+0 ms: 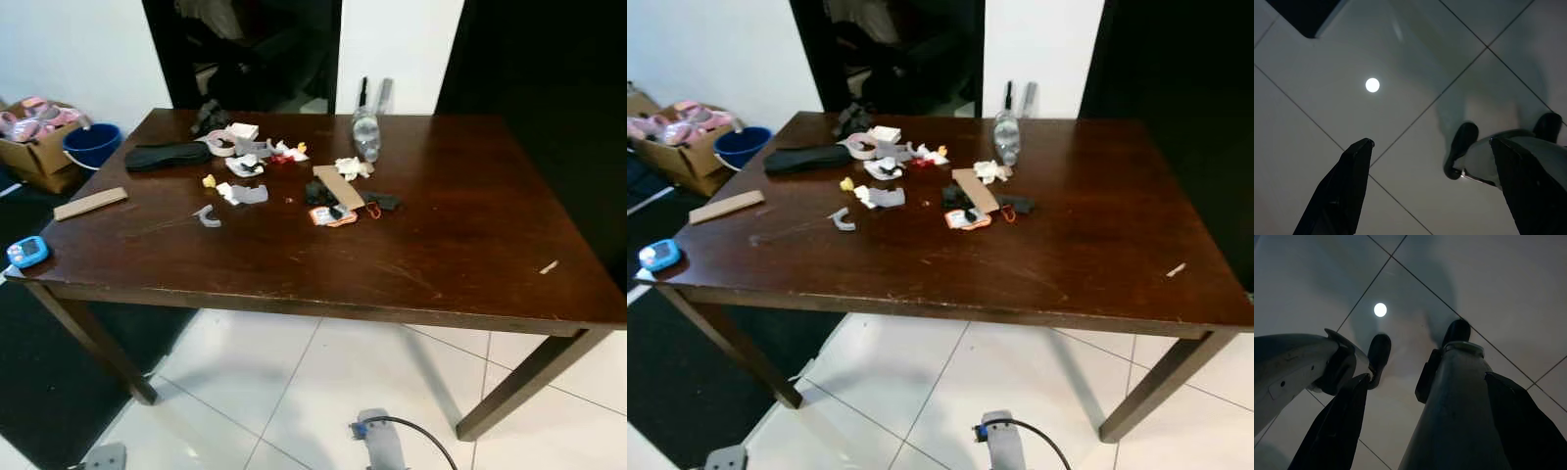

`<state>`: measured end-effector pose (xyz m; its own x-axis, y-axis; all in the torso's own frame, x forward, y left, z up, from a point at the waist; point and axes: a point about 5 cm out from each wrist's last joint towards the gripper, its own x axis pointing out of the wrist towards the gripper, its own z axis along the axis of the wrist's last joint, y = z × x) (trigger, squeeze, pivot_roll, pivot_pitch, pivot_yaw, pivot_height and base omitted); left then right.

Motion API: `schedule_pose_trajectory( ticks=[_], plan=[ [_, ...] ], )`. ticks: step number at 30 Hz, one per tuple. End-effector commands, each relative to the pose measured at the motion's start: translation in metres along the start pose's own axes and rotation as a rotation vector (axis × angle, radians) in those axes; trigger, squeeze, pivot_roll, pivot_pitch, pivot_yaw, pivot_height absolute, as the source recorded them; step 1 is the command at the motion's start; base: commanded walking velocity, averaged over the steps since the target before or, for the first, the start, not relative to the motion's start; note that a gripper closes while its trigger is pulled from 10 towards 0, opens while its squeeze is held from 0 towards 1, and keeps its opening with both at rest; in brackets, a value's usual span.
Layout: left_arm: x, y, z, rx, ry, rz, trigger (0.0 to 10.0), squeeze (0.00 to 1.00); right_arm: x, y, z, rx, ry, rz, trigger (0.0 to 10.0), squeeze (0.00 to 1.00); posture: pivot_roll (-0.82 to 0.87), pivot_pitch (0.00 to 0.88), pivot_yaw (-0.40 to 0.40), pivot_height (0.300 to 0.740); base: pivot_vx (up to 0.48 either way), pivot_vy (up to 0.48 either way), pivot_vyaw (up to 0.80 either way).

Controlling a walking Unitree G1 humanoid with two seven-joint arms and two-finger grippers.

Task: Picking trash to rubbish bin

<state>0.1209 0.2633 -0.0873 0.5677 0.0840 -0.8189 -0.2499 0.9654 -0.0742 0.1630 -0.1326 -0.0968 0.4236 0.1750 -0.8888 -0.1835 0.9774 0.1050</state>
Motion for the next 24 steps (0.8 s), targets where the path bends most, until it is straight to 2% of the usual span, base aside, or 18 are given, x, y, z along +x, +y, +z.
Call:
schedule_pose_trajectory(
  ticks=[1, 4, 9, 12, 13, 15, 17, 19, 20, 24],
  plan=[
    [-0.002, 0.006, -0.001, -0.002, -0.001, 0.013, 10.0, 0.00, -0.003, -0.002, -0.027, 0.038, 0.086, -0.011, 10.0, 0.00, 0.26, 0.142, 0.076, 0.740, 0.000, 0.000, 0.00],
    [0.000, -0.001, -0.001, -0.006, -0.011, -0.010, 10.0, 0.00, -0.006, -0.016, -0.030, 0.064, 0.088, -0.047, 10.0, 0.00, 0.25, 0.164, 0.045, 0.740, 0.000, 0.000, 0.00],
    [0.003, -0.013, -0.001, -0.024, -0.013, -0.023, 10.0, 0.00, -0.010, -0.035, -0.031, 0.050, 0.092, -0.090, 10.0, 0.00, 0.23, 0.134, 0.018, 0.740, 0.000, 0.000, 0.00],
    [0.004, -0.015, -0.002, -0.022, -0.007, -0.028, 10.0, 0.00, -0.011, -0.040, -0.029, 0.065, 0.087, -0.103, 10.0, 0.00, 0.22, 0.145, 0.015, 0.740, 0.000, 0.000, 0.00],
    [0.004, -0.017, -0.002, -0.021, -0.010, -0.047, 10.0, 0.00, -0.011, -0.047, -0.015, 0.120, 0.039, -0.121, 10.0, 0.00, 0.20, 0.166, 0.012, 0.740, 0.000, 0.000, 0.00],
    [0.004, -0.017, -0.002, -0.021, -0.010, -0.047, 10.0, 0.00, -0.011, -0.047, -0.015, 0.120, 0.039, -0.121, 10.0, 0.00, 0.20, 0.166, 0.012, 0.740, 0.000, 0.000, 0.00],
    [0.005, -0.021, -0.004, -0.004, 0.002, -0.056, 10.0, 0.00, -0.012, -0.057, 0.010, 0.172, -0.037, -0.147, 10.0, 0.00, 0.20, 0.177, -0.003, 0.740, 0.000, 0.000, 0.00],
    [0.005, -0.021, -0.004, -0.004, 0.002, -0.056, 10.0, 0.00, -0.012, -0.057, 0.010, 0.172, -0.037, -0.147, 10.0, 0.00, 0.20, 0.177, -0.003, 0.740, 0.000, 0.000, 0.00],
    [0.004, -0.022, -0.009, -0.023, 0.005, -0.054, 10.0, 0.00, -0.014, -0.064, 0.016, 0.171, -0.050, -0.157, 10.0, 0.00, 0.21, 0.163, -0.016, 0.740, 0.000, 0.000, 0.00],
    [0.001, -0.021, -0.016, -0.047, 0.012, -0.046, 10.0, 0.00, -0.016, -0.070, 0.014, 0.145, -0.037, -0.170, 10.0, 0.00, 0.22, 0.161, -0.031, 0.740, 0.000, 0.000, 0.00]
  ],
)
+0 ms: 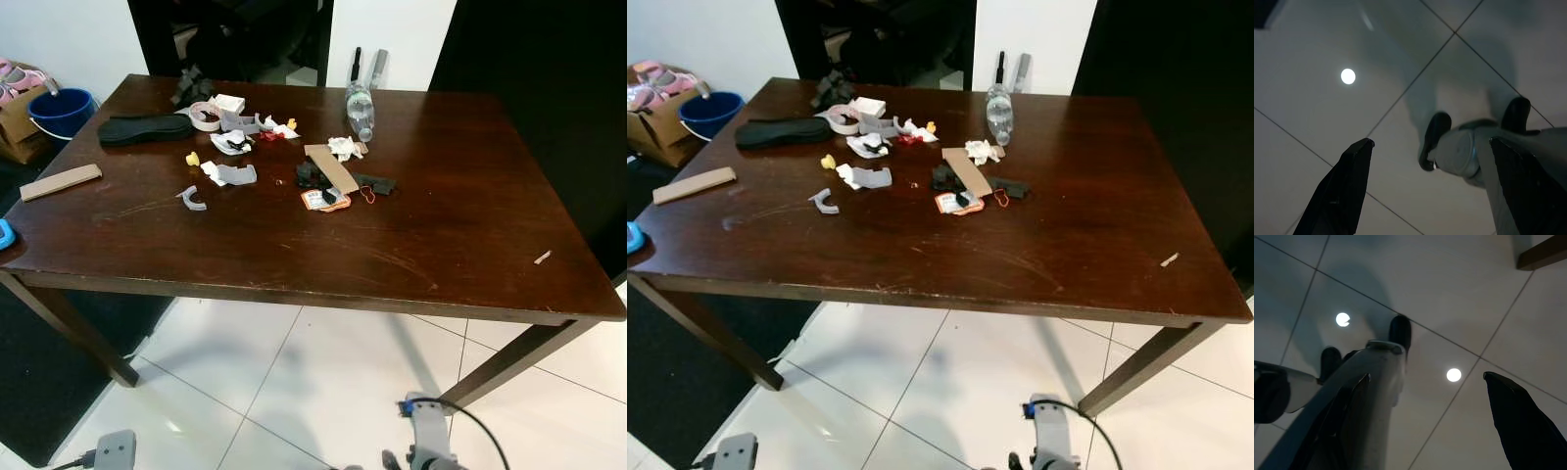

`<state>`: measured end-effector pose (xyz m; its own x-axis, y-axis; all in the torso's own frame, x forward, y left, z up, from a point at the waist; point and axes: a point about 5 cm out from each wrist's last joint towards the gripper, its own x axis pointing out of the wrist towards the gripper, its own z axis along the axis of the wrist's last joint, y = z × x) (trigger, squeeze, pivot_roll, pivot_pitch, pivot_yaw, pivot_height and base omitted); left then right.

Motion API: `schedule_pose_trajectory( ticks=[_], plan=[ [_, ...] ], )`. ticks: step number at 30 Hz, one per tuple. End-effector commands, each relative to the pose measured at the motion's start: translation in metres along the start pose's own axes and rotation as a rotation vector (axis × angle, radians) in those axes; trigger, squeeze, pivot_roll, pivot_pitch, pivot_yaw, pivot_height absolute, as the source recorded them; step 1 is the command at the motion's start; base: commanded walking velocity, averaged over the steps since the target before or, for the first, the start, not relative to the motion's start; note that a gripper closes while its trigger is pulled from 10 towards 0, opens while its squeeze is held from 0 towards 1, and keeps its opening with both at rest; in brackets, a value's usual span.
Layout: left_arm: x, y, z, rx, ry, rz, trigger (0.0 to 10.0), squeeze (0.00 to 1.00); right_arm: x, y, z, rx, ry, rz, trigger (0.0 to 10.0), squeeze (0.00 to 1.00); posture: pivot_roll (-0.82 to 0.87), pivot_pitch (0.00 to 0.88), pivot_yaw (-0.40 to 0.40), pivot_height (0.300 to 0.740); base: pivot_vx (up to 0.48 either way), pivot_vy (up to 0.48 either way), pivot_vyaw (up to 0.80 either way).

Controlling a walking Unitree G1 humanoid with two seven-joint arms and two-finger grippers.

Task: Picking trash to rubbish bin

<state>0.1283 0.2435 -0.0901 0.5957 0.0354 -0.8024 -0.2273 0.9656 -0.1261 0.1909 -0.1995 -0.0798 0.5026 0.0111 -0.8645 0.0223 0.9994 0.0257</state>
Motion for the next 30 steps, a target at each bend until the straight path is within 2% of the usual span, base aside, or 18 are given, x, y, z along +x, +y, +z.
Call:
schedule_pose_trajectory(
  ticks=[1, 6, 8, 13, 24, 30],
  plan=[
    [-0.004, -0.001, -0.015, -0.035, 0.030, 0.010, 10.0, 0.00, -0.001, -0.003, -0.010, -0.003, 0.037, -0.004, 10.0, 0.00, 0.22, 0.161, -0.031, 0.740, 0.000, 0.000, 0.00],
    [-0.009, 0.003, -0.028, -0.069, 0.053, 0.031, 10.0, 0.00, -0.003, -0.009, -0.020, -0.051, 0.084, -0.017, 10.0, 0.00, 0.24, 0.145, -0.063, 0.740, 0.000, 0.000, 0.00],
    [-0.009, 0.001, -0.030, -0.088, 0.051, 0.029, 10.0, 0.00, -0.002, -0.007, -0.016, -0.065, 0.074, -0.011, 10.0, 0.00, 0.22, 0.145, -0.059, 0.740, 0.129, 0.000, 0.00],
    [-0.008, -0.002, -0.030, -0.077, 0.054, 0.008, 10.0, 0.00, -0.001, -0.004, -0.006, -0.050, 0.044, -0.005, 10.0, 0.00, 0.22, 0.136, -0.063, 0.740, 0.286, 0.000, 0.00],
    [-0.005, -0.006, -0.024, -0.093, 0.030, -0.001, 10.0, 0.00, 0.000, -0.002, -0.004, -0.067, 0.047, -0.004, 10.0, 0.00, 0.23, 0.126, -0.064, 0.740, 0.307, 0.000, 0.00],
    [-0.005, -0.008, -0.026, -0.097, 0.040, 0.000, 10.0, 0.00, -0.002, -0.007, -0.015, -0.079, 0.105, -0.026, 10.0, 0.00, 0.24, 0.123, -0.077, 0.740, 0.326, 0.000, -0.13]
  ],
)
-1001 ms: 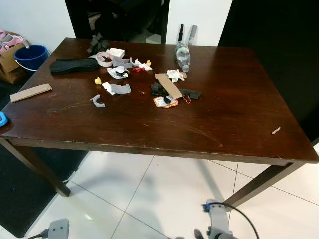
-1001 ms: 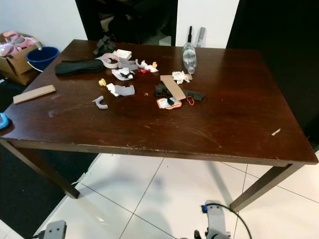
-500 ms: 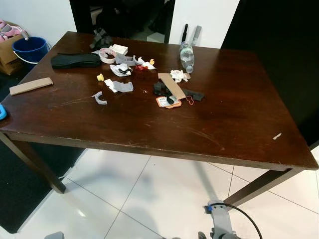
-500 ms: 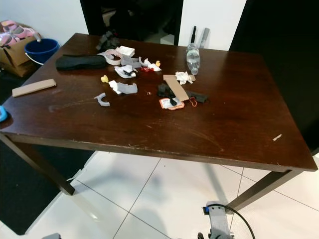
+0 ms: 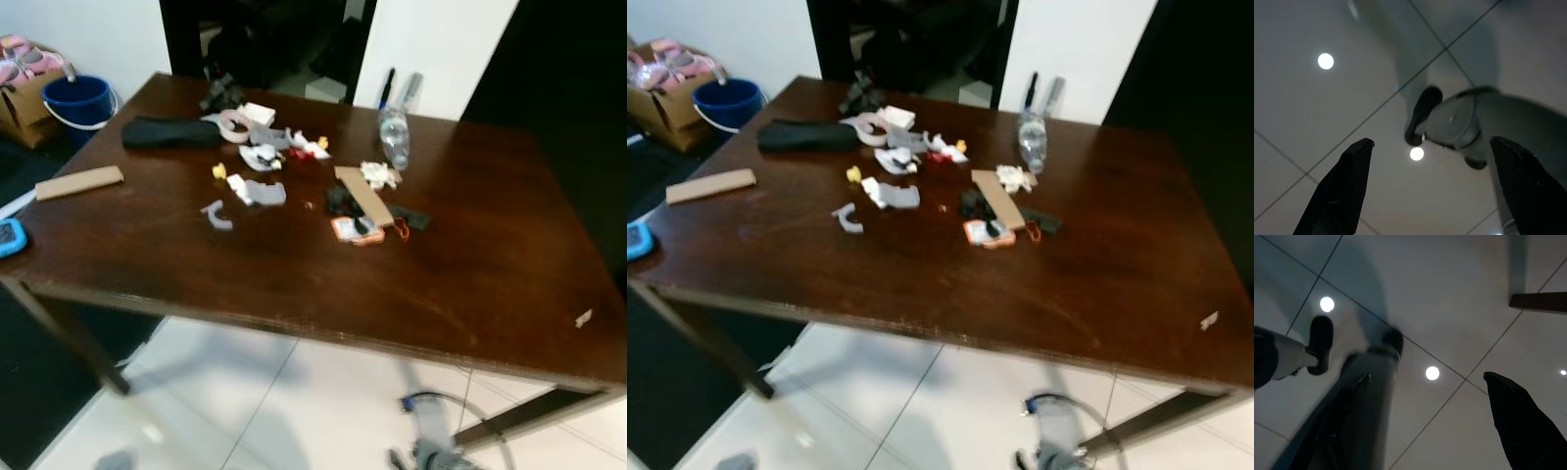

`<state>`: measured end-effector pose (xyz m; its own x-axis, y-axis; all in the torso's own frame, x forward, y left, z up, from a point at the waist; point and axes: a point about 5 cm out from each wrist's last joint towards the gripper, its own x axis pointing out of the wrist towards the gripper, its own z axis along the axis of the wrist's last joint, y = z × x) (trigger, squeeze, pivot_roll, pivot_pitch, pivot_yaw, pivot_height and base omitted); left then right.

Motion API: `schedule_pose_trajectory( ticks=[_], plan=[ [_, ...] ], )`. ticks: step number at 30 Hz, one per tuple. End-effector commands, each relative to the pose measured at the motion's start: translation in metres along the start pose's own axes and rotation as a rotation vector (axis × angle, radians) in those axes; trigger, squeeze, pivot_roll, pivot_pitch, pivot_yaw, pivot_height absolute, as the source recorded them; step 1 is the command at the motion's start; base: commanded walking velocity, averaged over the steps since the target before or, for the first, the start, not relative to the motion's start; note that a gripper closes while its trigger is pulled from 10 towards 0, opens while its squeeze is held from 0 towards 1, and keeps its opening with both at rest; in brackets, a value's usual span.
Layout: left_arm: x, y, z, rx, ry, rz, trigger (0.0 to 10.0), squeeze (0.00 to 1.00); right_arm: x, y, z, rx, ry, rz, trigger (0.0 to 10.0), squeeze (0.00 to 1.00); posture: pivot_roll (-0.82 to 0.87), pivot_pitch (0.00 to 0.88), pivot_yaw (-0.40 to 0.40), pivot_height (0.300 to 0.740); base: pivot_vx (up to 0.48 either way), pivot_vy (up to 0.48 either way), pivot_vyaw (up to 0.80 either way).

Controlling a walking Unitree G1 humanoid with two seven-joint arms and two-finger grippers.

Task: Picking trash to rubbish bin

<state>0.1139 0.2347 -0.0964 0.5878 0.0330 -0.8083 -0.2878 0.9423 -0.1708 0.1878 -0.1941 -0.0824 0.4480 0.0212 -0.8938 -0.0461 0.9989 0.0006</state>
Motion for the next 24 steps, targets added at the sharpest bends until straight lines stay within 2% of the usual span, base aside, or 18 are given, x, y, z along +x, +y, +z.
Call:
schedule_pose_trajectory(
  ticks=[1, 6, 7, 13, 17, 21, 22, 24],
  plan=[
    [-0.001, -0.003, -0.010, -0.020, 0.029, 0.001, 10.0, 0.00, -0.002, -0.012, -0.012, -0.003, 0.049, -0.039, 10.0, 0.00, 0.24, 0.124, -0.077, 0.740, 0.322, 0.000, 0.00],
    [-0.001, -0.002, -0.011, -0.046, 0.036, 0.032, 10.0, 0.00, -0.003, -0.016, -0.015, -0.015, 0.069, -0.063, 10.0, 0.00, 0.23, 0.124, -0.078, 0.740, 0.177, 0.000, 0.00],
    [-0.001, -0.003, -0.011, -0.040, 0.037, 0.025, 10.0, 0.00, -0.005, -0.023, -0.024, -0.021, 0.112, -0.102, 10.0, 0.00, 0.23, 0.125, -0.078, 0.740, 0.000, 0.000, -0.80],
    [-0.001, -0.004, -0.013, -0.040, 0.044, 0.024, 10.0, 0.00, -0.010, -0.035, -0.047, -0.053, 0.217, -0.137, 10.0, 0.00, 0.23, 0.127, -0.079, 0.740, 0.000, 0.000, -0.80],
    [-0.001, -0.005, -0.014, -0.039, 0.046, 0.018, 10.0, 0.00, -0.012, -0.038, -0.053, -0.051, 0.242, -0.146, 10.0, 0.00, 0.22, 0.131, -0.080, 0.740, 0.000, 0.000, -0.80],
    [-0.001, -0.006, -0.015, -0.033, 0.052, 0.014, 10.0, 0.00, -0.013, -0.040, -0.055, -0.004, 0.227, -0.164, 10.0, 0.00, 0.21, 0.136, -0.080, 0.740, 0.000, 0.000, -0.80],
    [-0.001, -0.007, -0.016, -0.032, 0.053, 0.011, 10.0, 0.00, -0.013, -0.041, -0.056, -0.037, 0.239, -0.152, 10.0, 0.00, 0.21, 0.141, -0.080, 0.740, 0.000, 0.000, 0.00],
    [-0.001, -0.008, -0.017, -0.031, 0.052, 0.010, 10.0, 0.00, -0.014, -0.044, -0.058, -0.030, 0.242, -0.168, 10.0, 0.00, 0.21, 0.142, -0.080, 0.740, 0.000, 0.000, 0.00]
  ],
)
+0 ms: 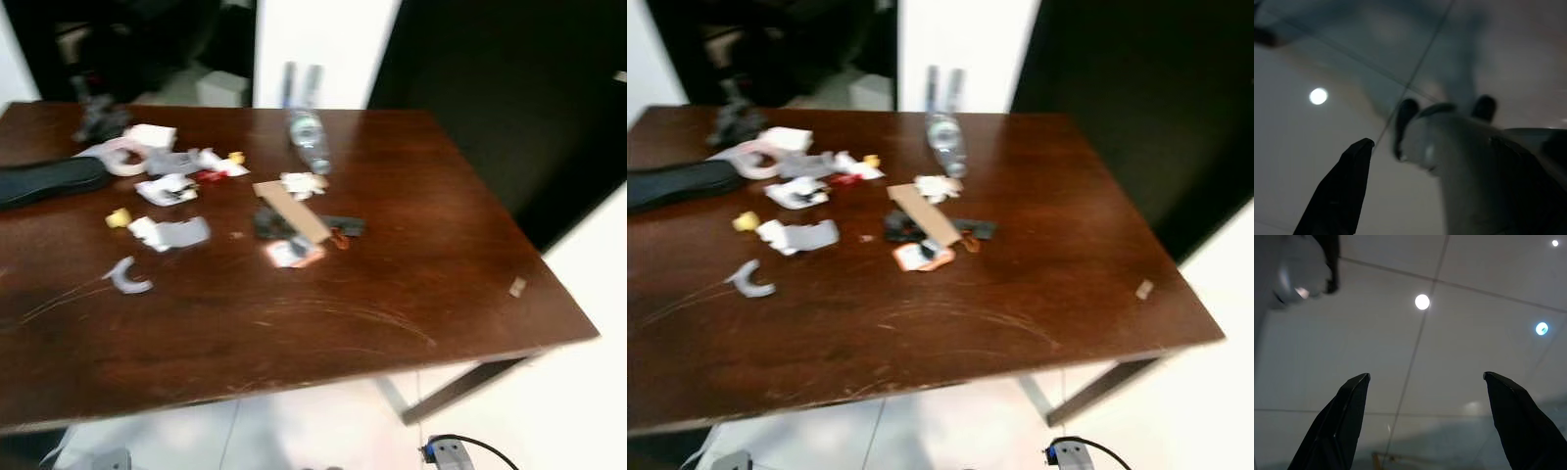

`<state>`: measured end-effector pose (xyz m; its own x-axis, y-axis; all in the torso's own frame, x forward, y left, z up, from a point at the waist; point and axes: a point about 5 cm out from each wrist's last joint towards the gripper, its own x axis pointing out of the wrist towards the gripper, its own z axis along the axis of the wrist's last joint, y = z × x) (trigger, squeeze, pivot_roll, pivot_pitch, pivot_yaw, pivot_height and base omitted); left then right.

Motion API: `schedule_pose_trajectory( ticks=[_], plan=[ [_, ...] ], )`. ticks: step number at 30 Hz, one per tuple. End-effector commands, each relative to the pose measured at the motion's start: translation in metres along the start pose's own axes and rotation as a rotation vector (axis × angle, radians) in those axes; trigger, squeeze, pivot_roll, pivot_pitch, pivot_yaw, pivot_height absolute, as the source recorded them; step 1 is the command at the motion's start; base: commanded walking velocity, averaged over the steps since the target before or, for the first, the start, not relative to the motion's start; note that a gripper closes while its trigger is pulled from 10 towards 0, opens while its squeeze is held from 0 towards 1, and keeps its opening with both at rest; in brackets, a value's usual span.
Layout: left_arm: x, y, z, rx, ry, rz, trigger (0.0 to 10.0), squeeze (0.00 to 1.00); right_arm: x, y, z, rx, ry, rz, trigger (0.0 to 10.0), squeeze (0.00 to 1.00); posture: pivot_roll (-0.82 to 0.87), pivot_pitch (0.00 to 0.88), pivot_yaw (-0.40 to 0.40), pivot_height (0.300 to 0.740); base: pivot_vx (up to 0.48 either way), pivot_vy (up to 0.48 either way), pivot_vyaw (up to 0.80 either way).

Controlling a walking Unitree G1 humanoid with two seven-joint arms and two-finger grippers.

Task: Picking trash to rubbish bin

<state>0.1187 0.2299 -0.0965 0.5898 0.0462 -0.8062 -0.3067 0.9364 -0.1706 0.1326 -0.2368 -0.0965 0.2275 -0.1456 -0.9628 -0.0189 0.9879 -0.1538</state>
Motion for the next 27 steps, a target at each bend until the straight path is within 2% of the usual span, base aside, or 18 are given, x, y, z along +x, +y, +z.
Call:
schedule_pose_trajectory(
  ticks=[1, 3, 4, 6, 9, 10, 11, 12, 15, 16, 17, 18, 19, 20, 23, 24, 25, 27],
  plan=[
    [-0.004, -0.002, -0.019, -0.015, 0.059, -0.002, 10.0, 0.00, 0.000, -0.006, -0.001, 0.008, 0.005, -0.025, 10.0, 0.00, 0.21, 0.142, -0.080, 0.740, 0.000, 0.000, 0.00],
    [-0.004, -0.002, -0.019, -0.015, 0.059, -0.001, 10.0, 0.00, -0.001, -0.010, -0.002, 0.044, 0.005, -0.051, 10.0, 0.00, 0.21, 0.141, -0.081, 0.740, 0.000, 0.000, 0.00],
    [-0.004, -0.002, -0.019, -0.016, 0.060, 0.000, 10.0, 0.00, -0.001, -0.016, -0.003, 0.106, 0.000, -0.087, 10.0, 0.00, 0.21, 0.142, -0.081, 0.740, 0.000, 0.000, 0.00],
    [-0.005, -0.001, -0.021, -0.018, 0.064, 0.004, 10.0, 0.00, -0.004, -0.033, -0.002, 0.186, -0.017, -0.195, 10.0, 0.00, 0.21, 0.143, -0.083, 0.740, 0.000, 0.000, 0.00],
    [-0.007, 0.002, -0.023, -0.032, 0.071, 0.022, 10.0, 0.00, -0.012, -0.069, 0.001, 0.291, -0.058, -0.382, 10.0, 0.00, 0.21, 0.144, -0.082, 0.740, 0.000, 0.000, 0.00],
    [-0.007, 0.002, -0.023, -0.032, 0.071, 0.022, 10.0, 0.00, -0.012, -0.069, 0.001, 0.291, -0.058, -0.382, 10.0, 0.00, 0.21, 0.144, -0.082, 0.740, 0.000, 0.000, 0.00],
    [-0.008, 0.005, -0.025, -0.047, 0.073, 0.036, 10.0, 0.00, -0.023, -0.100, 0.003, 0.378, -0.080, -0.514, 10.0, 0.00, 0.20, 0.142, -0.082, 0.740, 0.000, 0.000, 0.00],
    [-0.008, 0.005, -0.025, -0.047, 0.073, 0.036, 10.0, 0.00, -0.023, -0.100, 0.003, 0.378, -0.080, -0.514, 10.0, 0.00, 0.20, 0.142, -0.082, 0.740, 0.000, 0.000, 0.00],
    [-0.010, 0.008, -0.028, -0.057, 0.084, 0.052, 10.0, 0.00, -0.043, -0.145, 0.008, 0.406, -0.124, -0.698, 10.0, 0.00, 0.20, 0.143, -0.087, 0.740, 0.000, 0.000, 0.00],
    [-0.010, 0.008, -0.028, -0.057, 0.084, 0.052, 10.0, 0.00, -0.043, -0.145, 0.008, 0.406, -0.124, -0.698, 10.0, 0.00, 0.20, 0.143, -0.087, 0.740, 0.000, 0.000, 0.00],
    [-0.011, 0.009, -0.030, -0.059, 0.089, 0.059, 10.0, 0.00, -0.057, -0.169, 0.013, 0.438, -0.155, -0.796, 10.0, 0.00, 0.20, 0.144, -0.090, 0.740, 0.000, 0.000, 0.00],
    [-0.011, 0.009, -0.030, -0.059, 0.089, 0.059, 10.0, 0.00, -0.057, -0.169, 0.013, 0.438, -0.155, -0.796, 10.0, 0.00, 0.20, 0.144, -0.090, 0.740, 0.000, 0.000, 0.00],
    [-0.011, 0.010, -0.031, -0.066, 0.090, 0.066, 10.0, 0.00, -0.068, -0.185, 0.020, 0.467, -0.195, -0.861, 10.0, 0.00, 0.20, 0.144, -0.093, 0.740, 0.000, 0.000, 0.00],
    [-0.011, 0.010, -0.031, -0.066, 0.090, 0.066, 10.0, 0.00, -0.068, -0.185, 0.020, 0.467, -0.195, -0.861, 10.0, 0.00, 0.20, 0.144, -0.093, 0.740, 0.000, 0.000, 0.00],
    [-0.013, 0.014, -0.033, -0.090, 0.087, 0.088, 10.0, 0.00, -0.099, -0.219, 0.043, 0.514, -0.316, -1.012, 10.0, 0.00, 0.21, 0.144, -0.097, 0.740, 0.000, 0.000, 0.00],
    [-0.014, 0.015, -0.034, -0.099, 0.086, 0.094, 10.0, 0.00, -0.107, -0.225, 0.050, 0.520, -0.349, -1.044, 10.0, 0.00, 0.21, 0.144, -0.097, 0.740, 0.000, 0.000, 0.00],
    [-0.014, 0.015, -0.034, -0.099, 0.086, 0.094, 10.0, 0.00, -0.107, -0.225, 0.050, 0.520, -0.349, -1.044, 10.0, 0.00, 0.21, 0.144, -0.097, 0.740, 0.000, 0.000, 0.00],
    [-0.015, 0.017, -0.035, -0.106, 0.085, 0.103, 10.0, 0.00, -0.132, -0.241, 0.079, 0.582, -0.504, -1.099, 10.0, 0.00, 0.21, 0.141, -0.097, 0.740, 0.000, 0.000, 0.00]
  ],
)
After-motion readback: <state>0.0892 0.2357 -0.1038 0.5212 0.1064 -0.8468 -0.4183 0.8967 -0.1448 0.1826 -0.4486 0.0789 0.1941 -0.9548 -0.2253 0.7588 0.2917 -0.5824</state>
